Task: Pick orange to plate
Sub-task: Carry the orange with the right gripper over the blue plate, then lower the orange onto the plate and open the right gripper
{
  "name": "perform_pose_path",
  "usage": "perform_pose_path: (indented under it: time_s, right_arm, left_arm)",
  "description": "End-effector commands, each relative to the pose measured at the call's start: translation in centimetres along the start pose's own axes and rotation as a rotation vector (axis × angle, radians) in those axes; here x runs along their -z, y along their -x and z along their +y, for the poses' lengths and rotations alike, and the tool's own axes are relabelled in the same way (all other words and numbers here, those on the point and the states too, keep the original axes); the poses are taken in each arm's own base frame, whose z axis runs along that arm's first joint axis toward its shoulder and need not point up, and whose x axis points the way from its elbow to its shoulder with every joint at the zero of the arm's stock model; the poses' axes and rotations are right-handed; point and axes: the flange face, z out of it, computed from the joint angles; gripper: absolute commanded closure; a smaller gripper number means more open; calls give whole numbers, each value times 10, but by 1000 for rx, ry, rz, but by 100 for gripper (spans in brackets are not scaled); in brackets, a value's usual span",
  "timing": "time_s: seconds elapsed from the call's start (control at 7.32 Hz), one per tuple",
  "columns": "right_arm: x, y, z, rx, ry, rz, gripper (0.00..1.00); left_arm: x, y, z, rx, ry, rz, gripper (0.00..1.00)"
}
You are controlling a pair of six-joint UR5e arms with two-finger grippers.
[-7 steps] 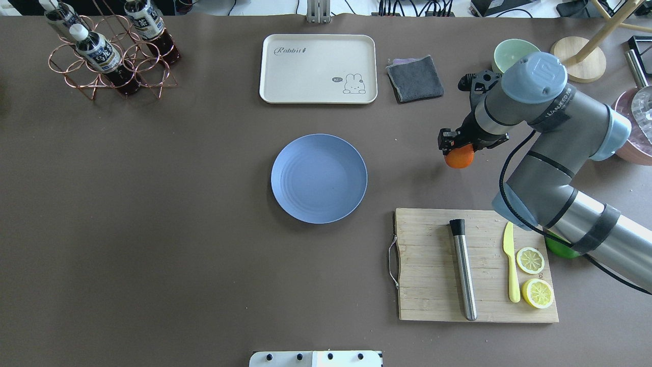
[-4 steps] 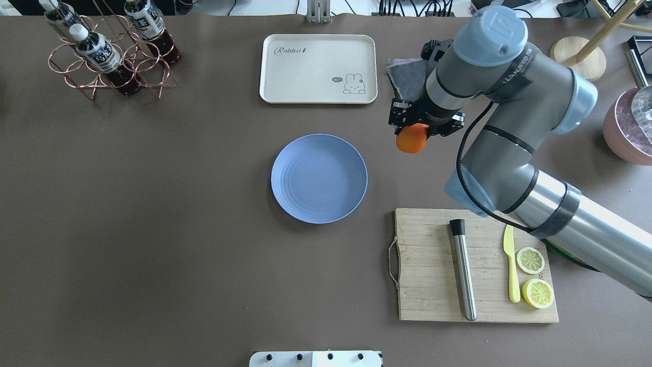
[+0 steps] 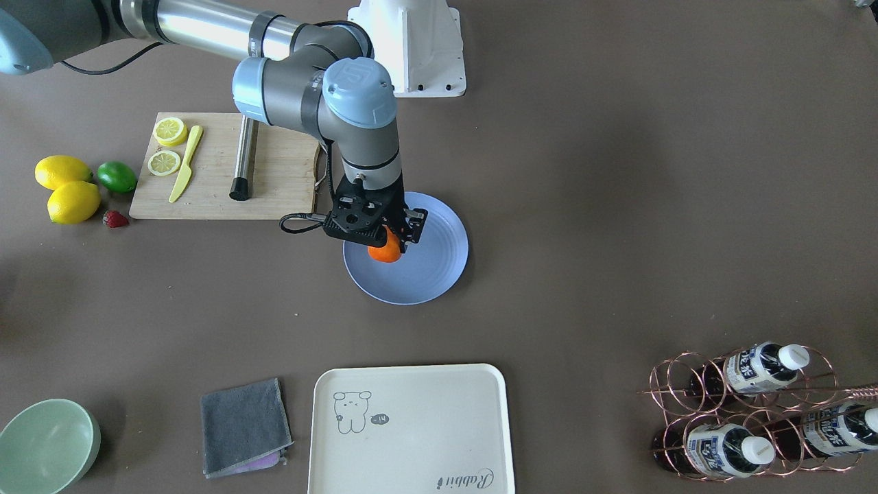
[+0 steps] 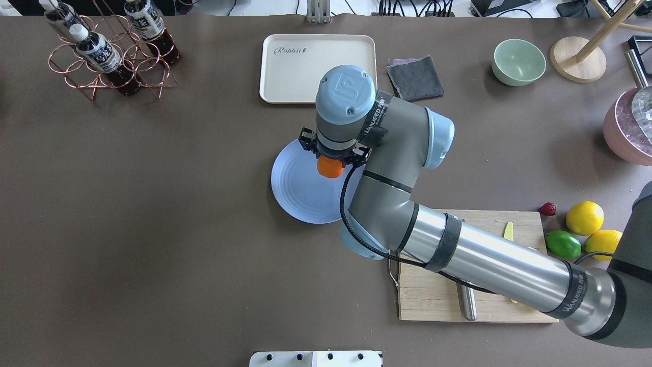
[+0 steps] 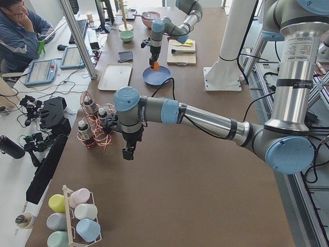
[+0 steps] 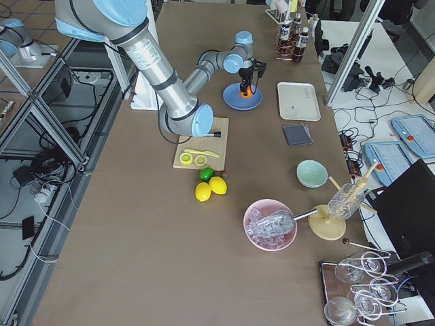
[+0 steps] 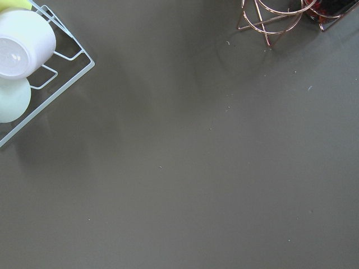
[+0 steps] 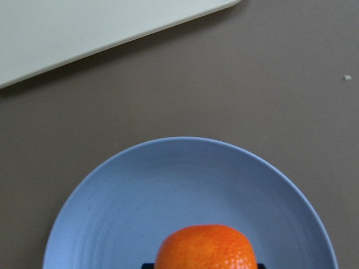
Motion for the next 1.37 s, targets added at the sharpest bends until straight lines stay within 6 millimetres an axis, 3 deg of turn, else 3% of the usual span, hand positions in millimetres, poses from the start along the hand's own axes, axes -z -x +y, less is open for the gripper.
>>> perform_pose_path:
  time_s: [0.0,0.27,0.55,0.82,0.96,1.09,1.23]
  right_arm:
    - [-8,11,18,5,-21,7,100]
    - [-27,11,23,16,-44,23,100]
    - [-30,10,23,19,-46,16,100]
    - [-39,8,21,6,-49,19,27]
    - [-39,8,21,5,-48,19,18]
    - [-36,10,22,13,-48,13,0]
    - [-14,14,9,33,-53,-21,0]
  left_arm:
    - [-5,3,8,9,10,3,2]
    - [-6,4,9,12,12,2,2]
    - [-6,4,9,12,12,2,2]
    - [-6,4,9,13,12,2,2]
    - [-7,5,9,13,13,2,2]
    - [-7,5,9,13,13,2,2]
    - [-8,6,9,16,16,3,2]
